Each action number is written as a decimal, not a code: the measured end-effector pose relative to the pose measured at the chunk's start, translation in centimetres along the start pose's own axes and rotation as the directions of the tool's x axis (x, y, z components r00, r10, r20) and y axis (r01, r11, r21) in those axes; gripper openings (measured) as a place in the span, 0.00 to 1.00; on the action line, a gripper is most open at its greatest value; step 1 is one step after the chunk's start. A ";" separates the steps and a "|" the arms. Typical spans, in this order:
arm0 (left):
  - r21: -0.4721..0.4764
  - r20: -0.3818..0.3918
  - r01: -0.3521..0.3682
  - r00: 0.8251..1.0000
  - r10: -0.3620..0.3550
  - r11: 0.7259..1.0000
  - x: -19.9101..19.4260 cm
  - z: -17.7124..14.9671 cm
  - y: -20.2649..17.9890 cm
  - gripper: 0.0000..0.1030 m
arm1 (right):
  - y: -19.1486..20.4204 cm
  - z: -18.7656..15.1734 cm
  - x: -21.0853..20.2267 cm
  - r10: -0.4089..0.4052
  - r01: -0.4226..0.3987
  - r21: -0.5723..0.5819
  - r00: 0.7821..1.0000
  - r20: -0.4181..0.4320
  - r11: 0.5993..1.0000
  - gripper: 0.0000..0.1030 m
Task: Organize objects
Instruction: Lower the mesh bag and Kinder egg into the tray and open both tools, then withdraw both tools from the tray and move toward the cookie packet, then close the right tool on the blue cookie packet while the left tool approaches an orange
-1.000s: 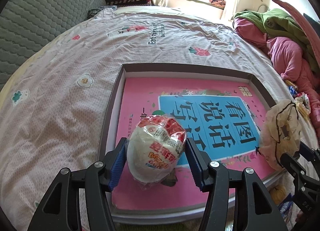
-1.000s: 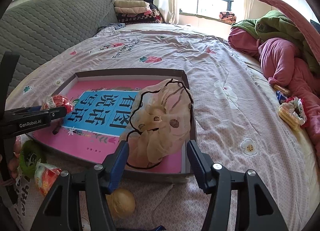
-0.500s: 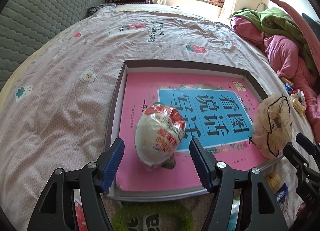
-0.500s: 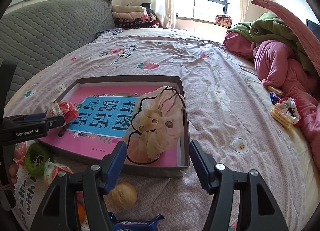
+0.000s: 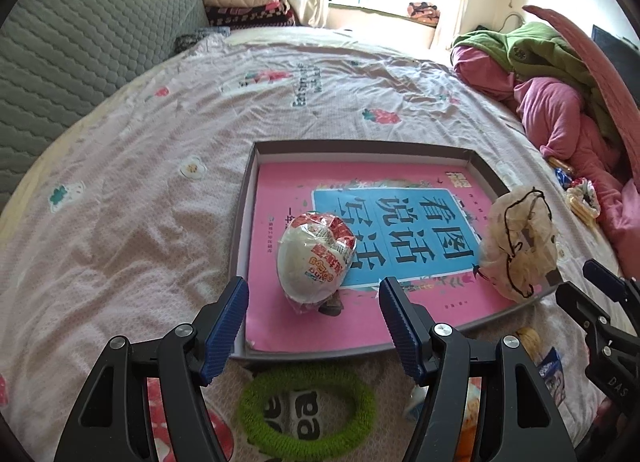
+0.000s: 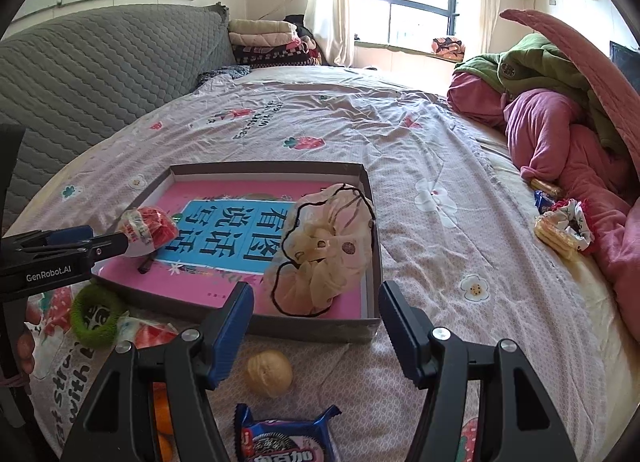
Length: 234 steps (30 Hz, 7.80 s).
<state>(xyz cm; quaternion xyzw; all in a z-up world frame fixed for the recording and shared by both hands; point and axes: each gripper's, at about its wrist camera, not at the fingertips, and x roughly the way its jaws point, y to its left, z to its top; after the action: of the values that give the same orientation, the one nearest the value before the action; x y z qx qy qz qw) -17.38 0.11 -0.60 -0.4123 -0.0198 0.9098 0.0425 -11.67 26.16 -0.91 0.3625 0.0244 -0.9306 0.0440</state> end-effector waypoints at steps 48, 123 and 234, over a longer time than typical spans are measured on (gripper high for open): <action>0.099 0.159 0.028 0.986 -0.044 0.995 -9.2 -5.2 -3.4 0.74 | 3.4 -1.2 -7.3 0.003 0.000 -0.059 0.999 0.050 0.998 0.65; 0.092 0.033 0.038 0.999 -0.041 0.995 -12.0 -12.2 -6.3 0.74 | 1.9 -5.4 -11.3 0.063 -0.060 -0.060 0.997 0.048 0.996 0.72; 0.150 -0.062 0.132 0.990 -0.124 0.980 -3.8 -14.0 -8.6 0.39 | -0.4 -9.4 -0.6 0.061 -0.055 0.056 0.993 -0.102 0.997 0.54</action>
<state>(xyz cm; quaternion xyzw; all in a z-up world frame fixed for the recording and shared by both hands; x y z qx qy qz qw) -3.82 8.33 -6.33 -0.4295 0.0250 0.8929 0.1333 -4.94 27.28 -7.44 0.4119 -0.0088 -0.9092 0.0599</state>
